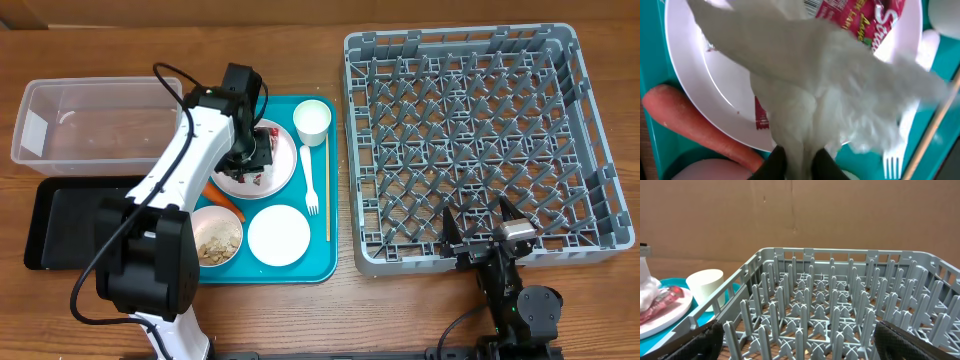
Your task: Sort waste into correct bins and load items into the dishwasher rack
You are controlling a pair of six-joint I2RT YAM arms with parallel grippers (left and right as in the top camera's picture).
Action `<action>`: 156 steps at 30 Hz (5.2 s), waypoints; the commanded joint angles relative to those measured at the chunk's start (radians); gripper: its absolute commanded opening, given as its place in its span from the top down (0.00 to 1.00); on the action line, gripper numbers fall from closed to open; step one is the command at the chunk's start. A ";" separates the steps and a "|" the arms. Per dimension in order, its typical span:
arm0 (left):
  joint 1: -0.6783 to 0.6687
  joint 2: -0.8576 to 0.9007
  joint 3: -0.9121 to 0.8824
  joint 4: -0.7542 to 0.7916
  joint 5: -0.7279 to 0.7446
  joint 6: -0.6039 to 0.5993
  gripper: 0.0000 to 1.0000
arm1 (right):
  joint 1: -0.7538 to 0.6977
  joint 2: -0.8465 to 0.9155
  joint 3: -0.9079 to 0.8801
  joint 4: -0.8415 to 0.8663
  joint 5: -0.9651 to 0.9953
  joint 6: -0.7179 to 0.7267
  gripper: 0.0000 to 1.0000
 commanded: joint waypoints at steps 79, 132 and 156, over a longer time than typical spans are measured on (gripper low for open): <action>0.373 -0.015 0.679 -0.378 -0.051 -0.120 0.96 | -0.003 -0.007 -0.011 0.005 -0.005 0.004 0.00; 0.647 0.070 -0.054 0.546 -0.230 0.066 0.61 | -0.003 -0.007 -0.011 0.005 -0.005 0.004 0.00; 0.572 0.053 0.373 0.197 -0.095 0.115 0.26 | -0.003 -0.007 -0.011 0.005 -0.005 0.004 0.00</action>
